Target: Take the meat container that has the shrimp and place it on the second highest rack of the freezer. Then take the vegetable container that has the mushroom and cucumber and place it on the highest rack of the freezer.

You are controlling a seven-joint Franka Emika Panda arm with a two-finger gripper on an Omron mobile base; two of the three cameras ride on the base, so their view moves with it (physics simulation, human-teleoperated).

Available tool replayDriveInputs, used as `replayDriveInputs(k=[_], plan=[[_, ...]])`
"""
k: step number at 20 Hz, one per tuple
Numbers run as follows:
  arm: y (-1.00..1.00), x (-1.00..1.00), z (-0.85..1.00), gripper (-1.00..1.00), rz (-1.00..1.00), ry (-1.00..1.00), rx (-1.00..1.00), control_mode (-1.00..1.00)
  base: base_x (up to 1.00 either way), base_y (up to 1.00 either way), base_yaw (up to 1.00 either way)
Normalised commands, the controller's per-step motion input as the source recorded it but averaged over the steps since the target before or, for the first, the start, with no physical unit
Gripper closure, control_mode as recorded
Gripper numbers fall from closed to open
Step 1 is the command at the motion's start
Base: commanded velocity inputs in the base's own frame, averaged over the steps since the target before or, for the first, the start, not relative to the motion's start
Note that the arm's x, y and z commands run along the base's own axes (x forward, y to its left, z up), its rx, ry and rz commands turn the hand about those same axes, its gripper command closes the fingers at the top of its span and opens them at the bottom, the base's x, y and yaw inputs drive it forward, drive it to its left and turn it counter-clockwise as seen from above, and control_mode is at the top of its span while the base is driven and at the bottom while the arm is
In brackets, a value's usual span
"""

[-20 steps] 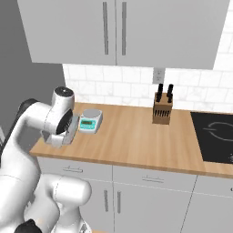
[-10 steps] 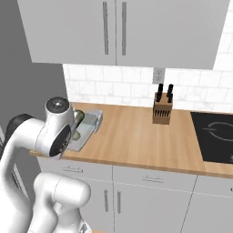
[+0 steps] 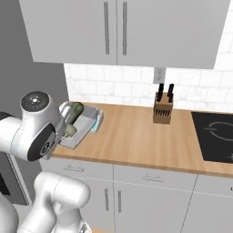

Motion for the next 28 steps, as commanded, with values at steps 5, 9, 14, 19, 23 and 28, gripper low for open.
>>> replayDriveInputs(k=[5, 9, 14, 19, 23, 28], plan=[[0.00, 0.00, 0.00, 1.00, 0.00, 0.00, 0.00, 1.00, -1.00, -0.02, 0.22], [0.00, 0.00, 0.00, 1.00, 0.00, 0.00, 0.00, 1.00, -1.00, 0.07, 0.29], [0.00, 0.00, 0.00, 1.00, 0.00, 0.00, 0.00, 1.00, -0.25, 0.82, 0.56], [0.00, 0.00, 0.00, 1.00, 0.00, 0.00, 0.00, 1.00, 0.00, 1.00, 0.63], [0.00, 0.00, 0.00, 1.00, 0.00, 0.00, 0.00, 1.00, 0.07, 1.00, 0.48], [0.00, 0.00, 0.00, 1.00, 0.00, 0.00, 0.00, 1.00, 0.46, 1.00, 0.42]])
